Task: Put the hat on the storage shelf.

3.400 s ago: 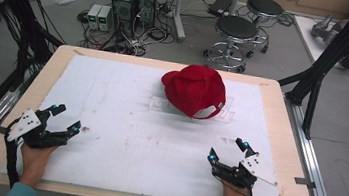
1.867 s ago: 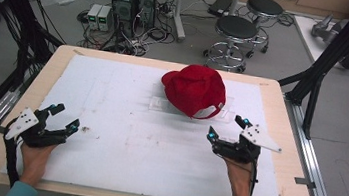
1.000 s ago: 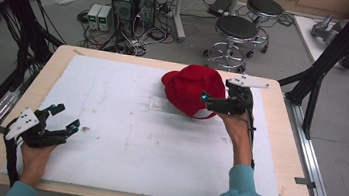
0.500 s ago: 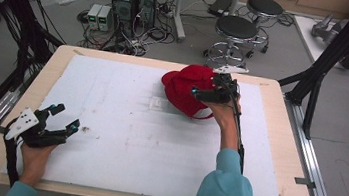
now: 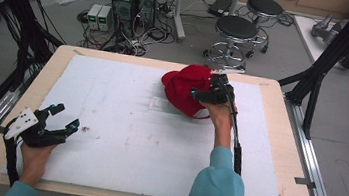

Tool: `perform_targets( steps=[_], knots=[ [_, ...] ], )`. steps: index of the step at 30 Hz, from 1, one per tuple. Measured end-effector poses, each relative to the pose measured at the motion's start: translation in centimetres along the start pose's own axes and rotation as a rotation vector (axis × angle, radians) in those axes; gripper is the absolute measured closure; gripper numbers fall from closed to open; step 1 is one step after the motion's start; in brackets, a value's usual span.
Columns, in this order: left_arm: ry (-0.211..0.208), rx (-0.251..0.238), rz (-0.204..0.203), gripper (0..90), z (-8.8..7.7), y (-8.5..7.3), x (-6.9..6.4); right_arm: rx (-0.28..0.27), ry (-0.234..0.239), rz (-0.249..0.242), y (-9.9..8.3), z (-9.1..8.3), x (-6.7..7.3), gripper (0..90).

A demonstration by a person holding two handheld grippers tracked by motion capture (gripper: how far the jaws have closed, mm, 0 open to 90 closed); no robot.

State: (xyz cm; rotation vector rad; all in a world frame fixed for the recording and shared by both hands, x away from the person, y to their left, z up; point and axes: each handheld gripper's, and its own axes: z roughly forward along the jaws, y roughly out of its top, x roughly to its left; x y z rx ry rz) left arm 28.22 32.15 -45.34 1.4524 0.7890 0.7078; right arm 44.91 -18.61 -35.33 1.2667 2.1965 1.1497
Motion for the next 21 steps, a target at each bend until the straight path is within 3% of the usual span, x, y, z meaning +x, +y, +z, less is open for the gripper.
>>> perform_targets(
  steps=[1, 6, 7, 9, 12, 13, 14, 21],
  knots=[
    [0.000, -0.001, 0.000, 16.7, 0.0, 0.0, 0.0, 0.000, 0.000, 0.000, 0.0, 0.0, 0.0, 24.1],
    [-0.002, -0.001, 0.001, 16.7, 0.0, 0.0, 0.0, 0.023, -0.045, 0.006, -0.1, 0.4, 0.4, 46.8],
    [0.000, -0.001, 0.001, 16.7, 0.0, 0.0, 0.0, 0.023, -0.045, 0.006, -0.1, 0.4, 0.4, 46.8],
    [-0.001, -0.001, 0.000, 16.7, 0.0, 0.0, 0.0, 0.025, -0.064, 0.000, -0.1, 0.5, 0.7, 60.0],
    [-0.001, -0.001, 0.000, 16.7, 0.0, 0.0, 0.0, 0.028, -0.074, -0.006, 0.0, 0.3, 0.9, 72.0],
    [-0.001, -0.001, 0.000, 16.7, 0.0, 0.0, 0.0, 0.028, -0.074, -0.006, 0.0, 0.3, 0.9, 72.0],
    [-0.001, -0.001, -0.001, 16.7, 0.0, 0.0, 0.0, 0.025, -0.085, -0.012, 0.1, 0.2, 1.1, 81.2],
    [-0.002, 0.000, 0.003, 16.7, 0.0, 0.0, 0.0, 0.005, -0.108, -0.044, 0.4, -0.3, 1.8, 87.1]
  ],
)
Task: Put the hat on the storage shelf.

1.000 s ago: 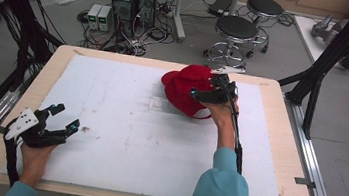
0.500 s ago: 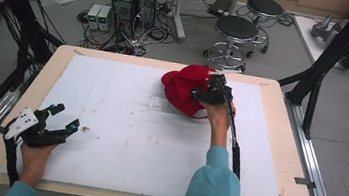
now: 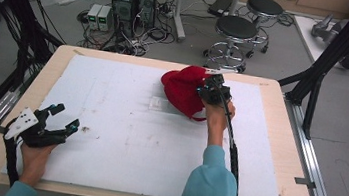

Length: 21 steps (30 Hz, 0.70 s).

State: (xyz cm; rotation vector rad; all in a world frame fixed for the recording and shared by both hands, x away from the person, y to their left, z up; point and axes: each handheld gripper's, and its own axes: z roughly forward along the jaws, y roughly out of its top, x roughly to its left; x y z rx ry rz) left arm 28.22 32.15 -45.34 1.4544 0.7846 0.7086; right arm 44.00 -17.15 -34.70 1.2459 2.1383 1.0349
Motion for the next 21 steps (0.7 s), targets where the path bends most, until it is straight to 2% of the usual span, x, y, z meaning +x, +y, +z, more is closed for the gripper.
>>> perform_targets(
  steps=[2, 5, 7, 14, 21],
  knots=[
    [0.001, 0.000, 0.001, 16.7, 0.0, 0.0, 0.0, -0.006, 0.002, -0.006, 0.1, -0.1, 0.1, 87.1],
    [0.000, 0.000, 0.003, 17.3, 0.0, 0.0, 0.0, -0.031, 0.005, -0.042, 0.4, -1.0, 0.3, 87.2],
    [0.001, 0.000, -0.011, 17.3, 0.0, 0.0, 0.1, -0.044, 0.008, -0.067, 0.5, -1.4, 0.4, 87.1],
    [0.011, 0.001, -0.011, 17.3, 0.0, 0.0, 0.1, -0.096, 0.006, -0.093, 1.4, -3.2, 0.6, 87.2],
    [0.024, 0.003, -0.030, 17.3, 0.0, 0.1, 0.2, -0.150, 0.010, -0.144, 2.8, -4.9, 1.1, 87.2]
  ],
)
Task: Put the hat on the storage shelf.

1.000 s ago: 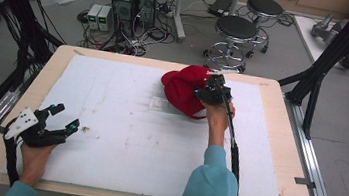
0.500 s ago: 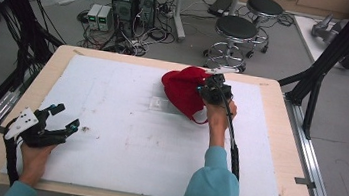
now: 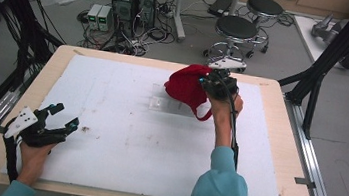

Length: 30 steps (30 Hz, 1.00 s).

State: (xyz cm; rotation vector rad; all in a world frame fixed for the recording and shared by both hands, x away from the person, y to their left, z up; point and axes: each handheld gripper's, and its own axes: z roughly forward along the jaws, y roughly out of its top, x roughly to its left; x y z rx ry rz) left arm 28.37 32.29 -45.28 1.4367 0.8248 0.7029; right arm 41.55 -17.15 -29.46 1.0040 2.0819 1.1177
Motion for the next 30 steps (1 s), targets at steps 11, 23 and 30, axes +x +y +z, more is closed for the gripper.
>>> perform_targets(
  steps=[11, 23, 30],
  knots=[
    [-0.034, 0.052, -0.001, 16.4, 0.1, 0.5, 0.3, -0.089, 0.098, -0.082, 3.0, -2.3, 1.0, 87.2],
    [-0.091, 0.109, 0.011, 16.0, 0.0, 3.0, 0.4, -0.173, 0.278, -0.176, 4.7, -4.3, 1.9, 87.1],
    [-0.146, 0.145, 0.019, 16.0, 0.5, 5.3, -0.1, -0.173, 0.359, -0.215, 5.1, -4.8, 3.1, 87.1]
  ],
)
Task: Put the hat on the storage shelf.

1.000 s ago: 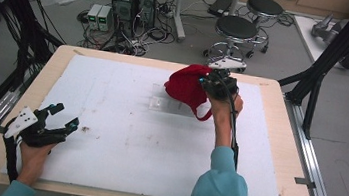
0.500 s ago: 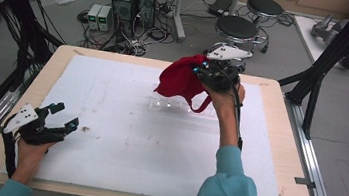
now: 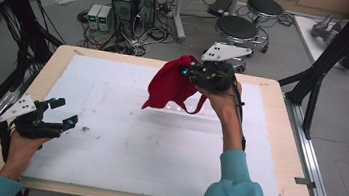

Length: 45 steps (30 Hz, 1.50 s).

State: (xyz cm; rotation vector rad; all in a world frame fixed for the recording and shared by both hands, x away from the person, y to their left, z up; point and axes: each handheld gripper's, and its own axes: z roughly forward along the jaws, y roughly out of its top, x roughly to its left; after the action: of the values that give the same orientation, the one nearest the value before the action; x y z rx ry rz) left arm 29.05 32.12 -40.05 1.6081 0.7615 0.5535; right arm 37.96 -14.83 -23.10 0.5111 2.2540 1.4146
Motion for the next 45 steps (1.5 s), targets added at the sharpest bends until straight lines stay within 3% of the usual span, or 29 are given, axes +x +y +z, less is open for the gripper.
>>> perform_targets(
  steps=[6, 10, 13, 16, 18, 22, 24, 27, 28, 33, 35, 40, 42, 45],
  knots=[
    [-0.049, 0.009, 0.027, 16.0, 0.3, 2.4, -0.4, -0.004, 0.070, -0.047, 0.4, -0.3, 1.3, 87.0],
    [-0.113, 0.015, 0.057, 16.0, 0.8, 4.8, -1.1, -0.017, 0.143, -0.088, 0.8, -0.6, 2.3, 87.0],
    [-0.137, 0.011, 0.065, 16.0, 1.0, 5.7, -1.5, -0.026, 0.183, -0.104, 0.9, -0.6, 2.7, 87.0],
    [-0.187, 0.010, 0.076, 15.8, 1.2, 7.0, -1.9, -0.033, 0.223, -0.115, 1.0, -0.7, 3.1, 87.0],
    [-0.235, 0.010, 0.083, 15.6, 1.7, 8.3, -2.4, -0.042, 0.238, -0.130, 1.1, -0.6, 3.3, 87.0],
    [-0.275, 0.016, 0.087, 13.6, 2.3, 9.4, -2.9, -0.042, 0.266, -0.140, 1.2, -0.5, 3.6, 87.0],
    [-0.327, 0.010, 0.093, 13.3, 3.1, 10.6, -3.5, -0.044, 0.280, -0.149, 1.2, -0.3, 3.7, 87.0],
    [-0.357, 0.008, 0.094, 11.9, 3.7, 11.3, -4.0, -0.039, 0.296, -0.157, 1.3, 0.0, 4.0, 87.0],
    [-0.388, 0.014, 0.097, 11.7, 4.2, 12.0, -4.4, -0.036, 0.306, -0.158, 1.3, 0.1, 4.1, 87.0],
    [-0.432, 0.027, 0.101, 8.3, 5.5, 13.4, -5.2, -0.030, 0.334, -0.175, 1.4, 0.5, 4.6, 87.0],
    [-0.469, 0.026, 0.105, 8.2, 6.5, 14.4, -5.8, -0.031, 0.345, -0.182, 1.4, 0.6, 4.7, 87.0],
    [-0.510, 0.047, 0.107, 6.4, 8.0, 15.0, -6.4, -0.031, 0.360, -0.184, 1.5, 0.9, 4.9, 87.0],
    [-0.561, 0.052, 0.096, 6.4, 8.9, 15.2, -6.7, -0.037, 0.363, -0.190, 1.5, 0.9, 5.0, 87.0],
    [-0.598, 0.072, 0.097, 6.4, 9.6, 15.4, -7.0, -0.035, 0.370, -0.193, 1.5, 0.9, 5.1, 87.0]
  ],
)
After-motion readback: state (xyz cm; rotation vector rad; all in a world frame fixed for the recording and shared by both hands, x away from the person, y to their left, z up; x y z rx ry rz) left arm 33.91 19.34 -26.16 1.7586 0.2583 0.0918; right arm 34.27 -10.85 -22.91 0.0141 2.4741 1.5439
